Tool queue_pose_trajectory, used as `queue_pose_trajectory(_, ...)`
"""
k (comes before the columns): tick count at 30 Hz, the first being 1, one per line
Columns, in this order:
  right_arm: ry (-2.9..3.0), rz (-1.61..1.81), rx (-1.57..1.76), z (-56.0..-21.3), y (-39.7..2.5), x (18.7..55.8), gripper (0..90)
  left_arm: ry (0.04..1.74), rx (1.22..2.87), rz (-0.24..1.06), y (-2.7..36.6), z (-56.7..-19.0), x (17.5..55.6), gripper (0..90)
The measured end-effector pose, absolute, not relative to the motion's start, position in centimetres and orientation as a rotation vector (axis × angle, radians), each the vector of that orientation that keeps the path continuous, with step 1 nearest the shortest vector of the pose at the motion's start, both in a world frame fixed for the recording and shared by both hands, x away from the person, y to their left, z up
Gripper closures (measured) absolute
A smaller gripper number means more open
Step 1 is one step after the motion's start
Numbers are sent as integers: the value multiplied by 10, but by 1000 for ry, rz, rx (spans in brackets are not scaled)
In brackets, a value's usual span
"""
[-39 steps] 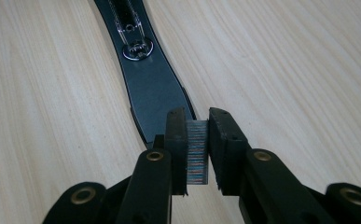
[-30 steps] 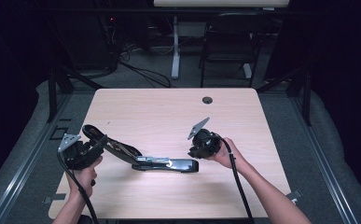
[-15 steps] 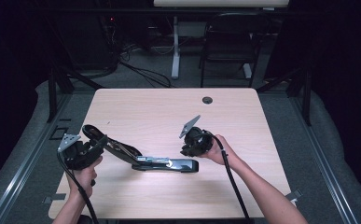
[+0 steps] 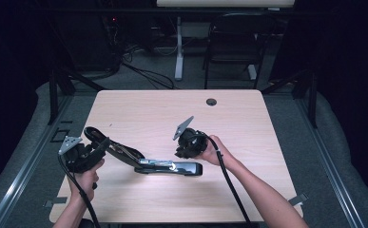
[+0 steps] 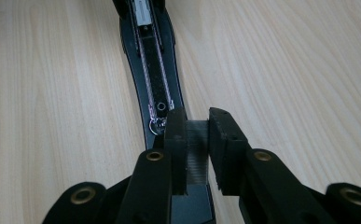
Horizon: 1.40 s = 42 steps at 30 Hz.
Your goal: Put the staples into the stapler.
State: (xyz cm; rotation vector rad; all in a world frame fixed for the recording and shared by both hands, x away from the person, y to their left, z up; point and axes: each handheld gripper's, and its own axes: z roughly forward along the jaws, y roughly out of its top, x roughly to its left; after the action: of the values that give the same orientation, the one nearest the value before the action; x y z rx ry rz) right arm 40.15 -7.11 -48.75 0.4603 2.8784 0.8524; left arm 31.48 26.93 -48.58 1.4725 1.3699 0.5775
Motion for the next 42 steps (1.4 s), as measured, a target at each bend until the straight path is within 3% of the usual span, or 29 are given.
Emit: queue_pose_trajectory(42,2978,875,237,-500,-19,407,787,1368,1457,558,271,-487,315,624)
